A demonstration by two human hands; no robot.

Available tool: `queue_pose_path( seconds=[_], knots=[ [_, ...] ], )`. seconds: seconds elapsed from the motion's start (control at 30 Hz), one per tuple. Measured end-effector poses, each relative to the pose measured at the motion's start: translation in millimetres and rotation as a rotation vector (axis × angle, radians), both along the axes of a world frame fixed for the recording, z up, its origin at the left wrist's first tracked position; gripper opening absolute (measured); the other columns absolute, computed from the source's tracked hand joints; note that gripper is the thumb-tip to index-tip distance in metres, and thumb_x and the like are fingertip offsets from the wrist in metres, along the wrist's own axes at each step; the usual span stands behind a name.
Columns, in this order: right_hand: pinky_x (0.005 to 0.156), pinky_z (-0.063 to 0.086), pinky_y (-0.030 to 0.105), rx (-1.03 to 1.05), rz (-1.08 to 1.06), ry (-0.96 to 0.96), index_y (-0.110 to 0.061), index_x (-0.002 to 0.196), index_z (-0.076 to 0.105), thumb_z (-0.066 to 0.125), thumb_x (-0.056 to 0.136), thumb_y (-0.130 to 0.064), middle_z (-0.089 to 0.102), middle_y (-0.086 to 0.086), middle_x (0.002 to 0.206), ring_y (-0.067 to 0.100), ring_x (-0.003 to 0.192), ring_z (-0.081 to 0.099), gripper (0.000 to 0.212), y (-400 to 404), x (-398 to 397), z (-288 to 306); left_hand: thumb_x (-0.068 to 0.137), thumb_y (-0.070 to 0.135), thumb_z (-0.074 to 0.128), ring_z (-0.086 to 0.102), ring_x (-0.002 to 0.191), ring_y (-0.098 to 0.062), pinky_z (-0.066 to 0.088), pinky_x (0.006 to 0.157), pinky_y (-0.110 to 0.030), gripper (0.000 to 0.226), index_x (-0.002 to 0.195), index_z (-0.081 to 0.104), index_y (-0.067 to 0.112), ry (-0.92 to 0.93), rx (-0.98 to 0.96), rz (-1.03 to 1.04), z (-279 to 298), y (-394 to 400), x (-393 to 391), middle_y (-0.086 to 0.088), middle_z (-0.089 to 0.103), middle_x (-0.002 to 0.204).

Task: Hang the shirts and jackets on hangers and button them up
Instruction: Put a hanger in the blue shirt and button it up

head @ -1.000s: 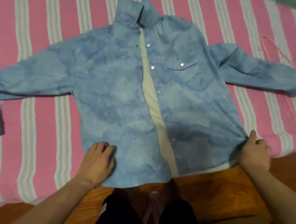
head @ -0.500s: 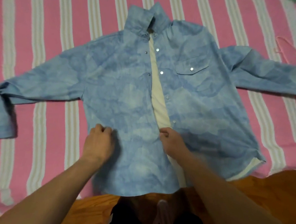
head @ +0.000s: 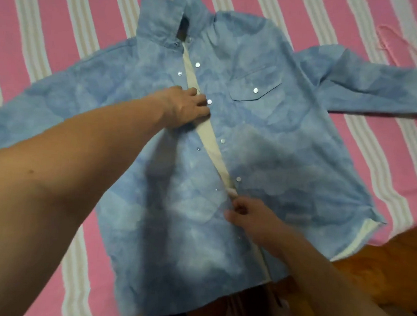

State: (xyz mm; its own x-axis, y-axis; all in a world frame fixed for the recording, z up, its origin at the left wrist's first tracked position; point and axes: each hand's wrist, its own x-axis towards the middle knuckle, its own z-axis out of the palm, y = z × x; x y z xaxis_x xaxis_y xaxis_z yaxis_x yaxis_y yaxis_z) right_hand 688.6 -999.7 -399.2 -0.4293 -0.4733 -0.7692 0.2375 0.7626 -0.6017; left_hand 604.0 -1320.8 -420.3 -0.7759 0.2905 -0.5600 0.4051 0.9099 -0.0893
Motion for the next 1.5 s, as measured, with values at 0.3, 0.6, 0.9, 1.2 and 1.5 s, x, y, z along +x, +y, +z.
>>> queue_pose_path(
  seconds=[0.3,0.6,0.9,1.2,1.5],
  knots=[
    [0.085,0.052,0.036,0.542,0.589,0.391,-0.024,0.110,0.059,0.051,0.097,-0.034,0.069,0.004,0.111,0.027,0.108,0.067,0.018,4,4,26,0.097,0.032,0.050,0.027,0.140,-0.038,0.044,0.096,-0.058,0.062,0.153,0.024,0.026,0.239,0.223,0.766,-8,-6,29,-0.014,0.020,0.157],
    [0.104,0.045,0.054,0.085,0.449,0.879,-0.012,0.140,0.054,0.054,0.084,-0.034,0.044,0.023,0.148,0.048,0.127,0.047,0.060,-143,-153,-25,0.101,0.066,0.023,-0.011,0.155,-0.034,0.005,0.119,-0.068,0.067,0.158,-0.007,0.047,0.130,0.056,1.060,-40,-103,47,0.002,-0.012,0.170],
    [0.122,-0.002,0.053,0.323,0.681,0.930,-0.042,0.158,-0.006,0.004,0.082,-0.075,-0.013,-0.005,0.168,0.031,0.154,-0.011,0.083,-211,-203,-96,0.091,0.082,0.007,-0.023,0.152,-0.036,-0.004,0.112,-0.078,0.064,0.147,-0.016,0.064,0.088,0.066,1.203,-80,-164,-12,0.010,-0.023,0.167],
    [0.117,0.024,0.033,-0.008,0.162,0.712,-0.011,0.147,0.046,0.049,0.102,-0.024,0.044,0.016,0.152,0.031,0.141,0.039,0.047,-212,-218,-25,0.087,0.033,0.052,0.018,0.148,-0.047,0.017,0.121,-0.055,0.064,0.150,0.042,0.028,0.423,0.368,1.189,-35,3,28,-0.022,0.015,0.164],
    [0.093,0.042,0.048,0.481,-0.079,0.966,0.002,0.116,0.064,0.047,0.075,-0.017,0.061,0.025,0.114,0.046,0.103,0.057,0.048,134,-206,12,0.077,0.053,0.036,0.049,0.127,-0.045,0.039,0.112,-0.049,0.073,0.139,0.060,0.024,0.136,0.590,0.911,9,203,57,-0.022,0.051,0.143]
  ],
)
